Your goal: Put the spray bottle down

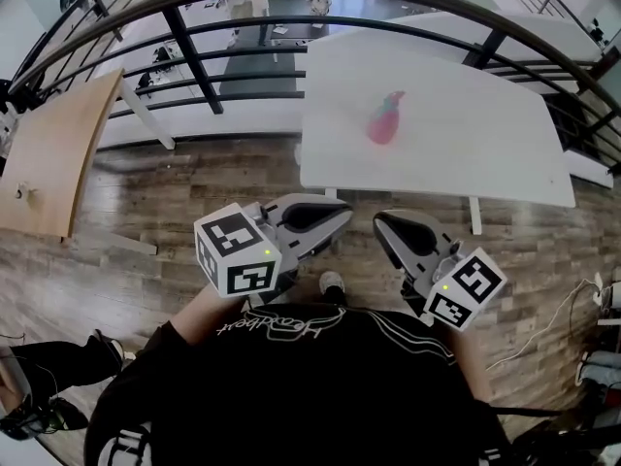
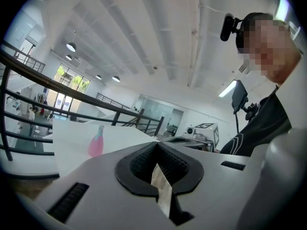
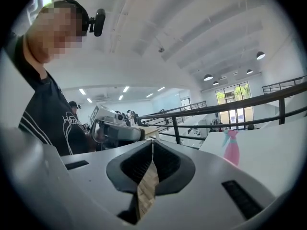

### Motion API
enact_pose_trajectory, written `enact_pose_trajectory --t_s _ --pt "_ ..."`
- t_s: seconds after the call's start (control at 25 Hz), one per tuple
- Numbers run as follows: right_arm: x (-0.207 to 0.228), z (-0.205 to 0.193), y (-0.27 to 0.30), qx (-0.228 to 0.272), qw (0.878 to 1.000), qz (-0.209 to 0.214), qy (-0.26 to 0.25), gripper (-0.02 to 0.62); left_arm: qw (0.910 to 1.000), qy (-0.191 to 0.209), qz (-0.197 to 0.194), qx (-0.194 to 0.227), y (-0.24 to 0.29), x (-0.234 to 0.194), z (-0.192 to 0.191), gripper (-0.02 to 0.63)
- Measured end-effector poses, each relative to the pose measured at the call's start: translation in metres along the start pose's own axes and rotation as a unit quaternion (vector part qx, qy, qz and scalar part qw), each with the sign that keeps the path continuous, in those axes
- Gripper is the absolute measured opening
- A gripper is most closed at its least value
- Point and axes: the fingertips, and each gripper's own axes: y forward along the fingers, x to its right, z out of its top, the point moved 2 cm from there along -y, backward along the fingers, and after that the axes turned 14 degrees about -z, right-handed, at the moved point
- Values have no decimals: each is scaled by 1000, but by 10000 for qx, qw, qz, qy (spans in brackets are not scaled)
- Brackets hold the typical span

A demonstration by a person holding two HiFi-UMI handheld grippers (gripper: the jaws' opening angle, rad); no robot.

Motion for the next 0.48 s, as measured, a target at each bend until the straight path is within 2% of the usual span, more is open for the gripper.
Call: enact_pose_trajectory --t_s 0.48 --pt "-50 -14 -37 26 10000 -39 -25 17 9998 65 -179 69 -12 63 -22 8"
